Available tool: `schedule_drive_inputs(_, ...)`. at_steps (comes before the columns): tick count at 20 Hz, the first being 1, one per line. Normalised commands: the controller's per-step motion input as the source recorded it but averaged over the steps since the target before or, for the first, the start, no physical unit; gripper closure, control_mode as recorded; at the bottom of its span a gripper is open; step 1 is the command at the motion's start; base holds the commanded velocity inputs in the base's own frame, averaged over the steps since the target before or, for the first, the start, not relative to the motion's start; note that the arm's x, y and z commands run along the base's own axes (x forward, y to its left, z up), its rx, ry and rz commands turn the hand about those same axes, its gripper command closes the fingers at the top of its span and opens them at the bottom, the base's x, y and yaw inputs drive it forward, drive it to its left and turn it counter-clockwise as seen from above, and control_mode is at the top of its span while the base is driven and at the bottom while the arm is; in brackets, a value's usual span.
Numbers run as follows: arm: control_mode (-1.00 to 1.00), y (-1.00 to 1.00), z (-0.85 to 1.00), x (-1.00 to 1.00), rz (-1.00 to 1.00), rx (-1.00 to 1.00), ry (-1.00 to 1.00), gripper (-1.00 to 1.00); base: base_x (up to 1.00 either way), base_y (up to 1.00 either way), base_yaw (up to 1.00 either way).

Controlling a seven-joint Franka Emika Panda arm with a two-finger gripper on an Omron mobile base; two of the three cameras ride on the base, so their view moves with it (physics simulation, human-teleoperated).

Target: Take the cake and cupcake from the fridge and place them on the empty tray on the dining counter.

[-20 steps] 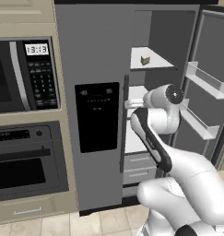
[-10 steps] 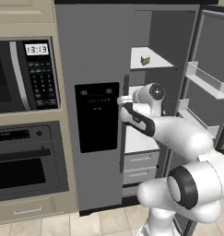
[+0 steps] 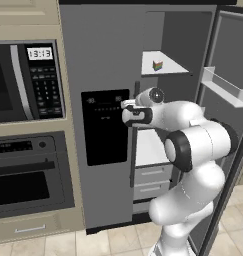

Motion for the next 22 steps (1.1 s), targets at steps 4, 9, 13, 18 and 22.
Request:
schedule_drive_inputs(4, -1.00, 0.00, -0.27, 1.00, 0.00, 0.00, 0.00, -1.00, 0.00, 0.00, 0.00)
schedule_drive_inputs(9, -1.00, 0.00, -0.19, 0.92, 0.00, 0.00, 0.02, -1.00, 0.00, 0.00, 0.00)
schedule_drive_inputs(13, -1.00, 0.00, 0.00, 0.10, 0.00, 0.00, 0.01, 1.00, 0.00, 0.00, 0.00)
schedule_drive_inputs(18, -1.00, 0.02, 0.00, -0.05, 0.00, 0.00, 0.00, 1.00, 0.00, 0.00, 0.00)
schedule_drive_inputs(22, -1.00, 0.53, 0.01, -0.81, 0.00, 0.00, 0.00, 1.00, 0.00, 0.00, 0.00)
